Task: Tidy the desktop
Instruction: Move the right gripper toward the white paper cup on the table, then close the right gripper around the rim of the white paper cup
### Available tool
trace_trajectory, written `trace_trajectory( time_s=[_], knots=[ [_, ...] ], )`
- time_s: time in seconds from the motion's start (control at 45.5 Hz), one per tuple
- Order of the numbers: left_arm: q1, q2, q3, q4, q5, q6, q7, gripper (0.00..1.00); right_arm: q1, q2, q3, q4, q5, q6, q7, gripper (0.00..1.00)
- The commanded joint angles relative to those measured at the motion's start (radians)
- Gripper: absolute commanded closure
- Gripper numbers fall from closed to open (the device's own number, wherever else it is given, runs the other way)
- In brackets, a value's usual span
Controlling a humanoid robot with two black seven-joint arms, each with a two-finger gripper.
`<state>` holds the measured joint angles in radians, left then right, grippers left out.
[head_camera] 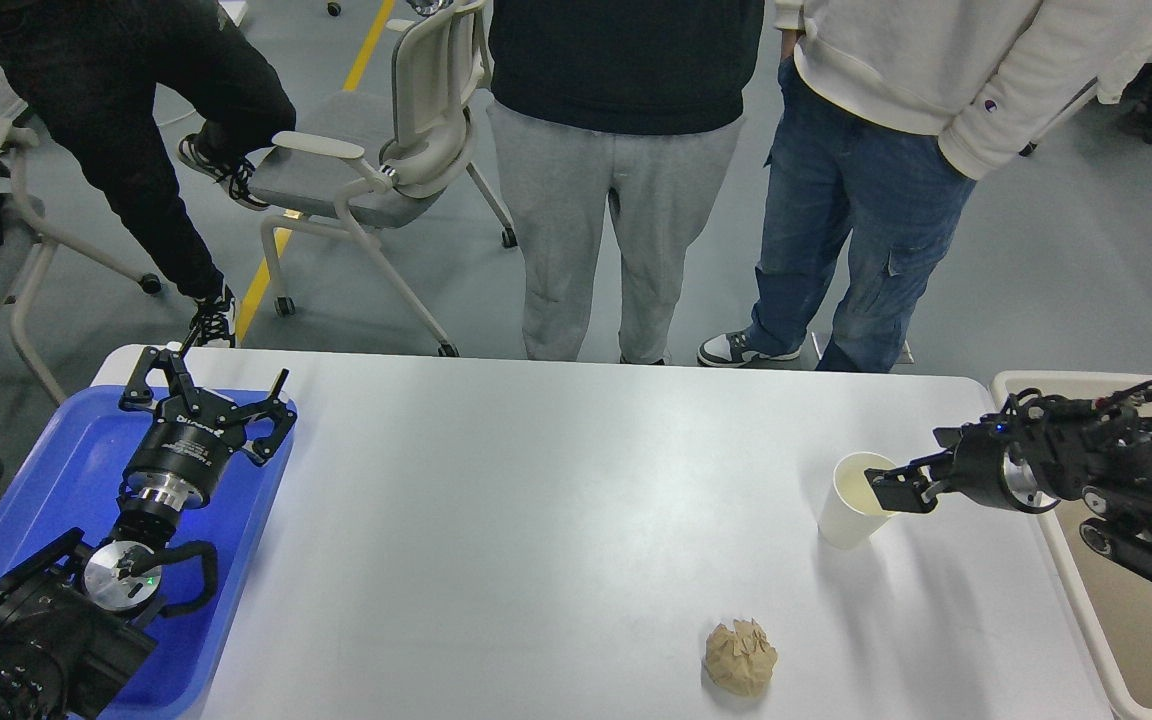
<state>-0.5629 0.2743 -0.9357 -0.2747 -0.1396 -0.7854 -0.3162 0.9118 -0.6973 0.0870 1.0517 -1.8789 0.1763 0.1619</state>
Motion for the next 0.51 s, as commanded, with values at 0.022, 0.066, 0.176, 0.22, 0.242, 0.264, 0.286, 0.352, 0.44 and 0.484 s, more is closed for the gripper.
trace_trajectory(
  time_s=[0.022,0.066,0.176,0.22,0.242,0.264,0.286,0.352,0.44,0.484],
  knots=[
    [-0.002,-0.001,0.0,-0.001,0.002,0.0,0.0,0.0,0.002,0.036,-0.027,-0.048,-0.022,-0.018,0.022,0.03],
    [-0.002,-0.001,0.0,0.0,0.002,0.0,0.0,0.0,0.002,0.036,-0.027,-0.05,-0.022,-0.018,0.03,0.12],
    [-0.002,-0.001,0.0,0.0,0.002,0.0,0.0,0.0,0.004,0.036,-0.029,-0.07,-0.022,-0.009,0.045,0.77],
    [-0.002,-0.001,0.0,-0.001,0.002,0.0,0.0,0.0,0.004,0.036,-0.029,-0.076,-0.022,-0.009,0.045,0.89],
    [-0.002,-0.001,0.0,-0.001,0.002,0.0,0.0,0.0,0.002,0.035,-0.029,-0.079,-0.022,-0.009,0.045,0.96],
    [-0.002,-0.001,0.0,-0.001,0.002,0.0,0.0,0.0,0.001,0.035,-0.029,-0.079,-0.022,-0.009,0.045,1.0],
    [-0.002,-0.001,0.0,0.0,0.002,0.0,0.0,0.0,0.001,0.035,-0.029,-0.079,-0.022,-0.009,0.045,1.0],
    [-0.002,-0.001,0.0,-0.001,0.002,0.0,0.0,0.0,0.004,0.035,-0.041,-0.079,-0.017,-0.009,0.047,1.0],
    [-0.002,-0.001,0.0,-0.001,0.002,0.0,0.0,0.0,0.016,0.033,-0.065,-0.079,-0.013,-0.009,0.047,1.0],
    [-0.002,-0.001,0.0,0.0,0.002,0.0,0.0,0.0,0.021,0.033,-0.072,-0.078,-0.006,-0.006,0.047,1.0]
  ],
)
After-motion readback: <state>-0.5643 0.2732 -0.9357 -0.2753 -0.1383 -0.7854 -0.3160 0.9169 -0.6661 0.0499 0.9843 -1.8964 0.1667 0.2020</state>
